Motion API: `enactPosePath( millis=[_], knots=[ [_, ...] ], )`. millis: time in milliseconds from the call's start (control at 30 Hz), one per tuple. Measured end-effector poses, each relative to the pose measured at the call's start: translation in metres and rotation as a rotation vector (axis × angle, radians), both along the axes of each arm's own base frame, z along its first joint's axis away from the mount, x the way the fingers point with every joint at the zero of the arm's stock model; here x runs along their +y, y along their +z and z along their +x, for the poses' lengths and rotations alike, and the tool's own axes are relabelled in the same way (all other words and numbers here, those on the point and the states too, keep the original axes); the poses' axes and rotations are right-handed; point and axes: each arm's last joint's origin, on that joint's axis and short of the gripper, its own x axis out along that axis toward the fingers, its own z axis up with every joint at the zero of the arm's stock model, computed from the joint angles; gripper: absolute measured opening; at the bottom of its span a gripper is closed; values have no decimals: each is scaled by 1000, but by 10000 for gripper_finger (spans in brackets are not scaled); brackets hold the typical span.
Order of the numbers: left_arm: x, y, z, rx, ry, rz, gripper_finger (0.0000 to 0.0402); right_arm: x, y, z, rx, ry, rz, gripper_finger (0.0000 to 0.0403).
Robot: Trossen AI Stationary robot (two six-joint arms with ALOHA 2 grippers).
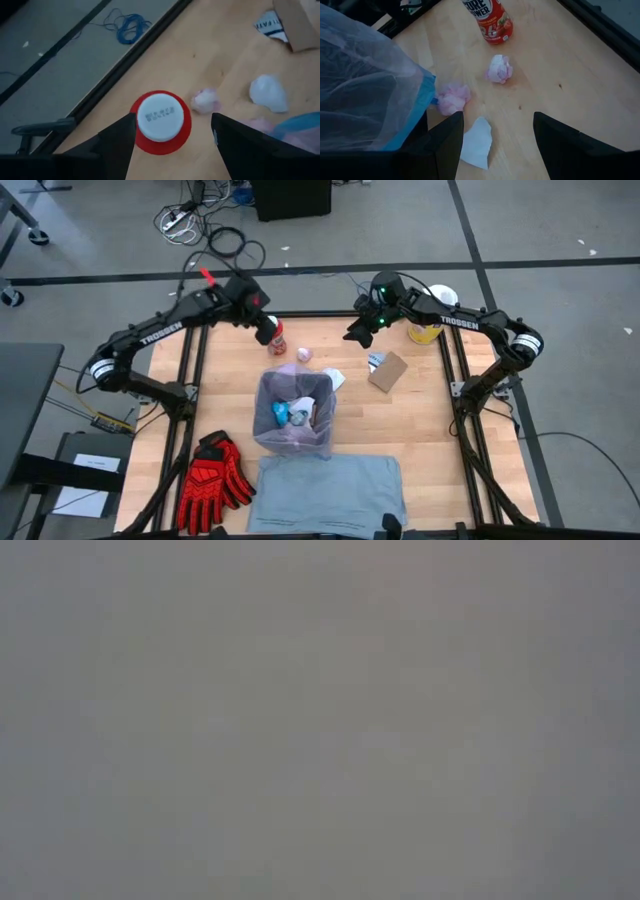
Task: Place trash/remove bag and relplace
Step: Put the red bottle into the trash bin
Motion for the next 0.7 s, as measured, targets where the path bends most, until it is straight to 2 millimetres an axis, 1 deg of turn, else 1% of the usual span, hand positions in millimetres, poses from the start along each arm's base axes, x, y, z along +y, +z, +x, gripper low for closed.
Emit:
enactPosePath(
  millis=[167,467,600,700],
  knots=[
    [1,-13,1,15,-17,-3,269,2,0,2,1,5,-2,227],
    [5,-20,2,10,40,55,269,2,0,2,2,-1,2,227],
    [5,-29,2,3,54,25,269,2,0,2,3,-1,2,227],
    [5,-31,2,-19,61,8,272,2,0,2,2,-6,9,227]
  ],
)
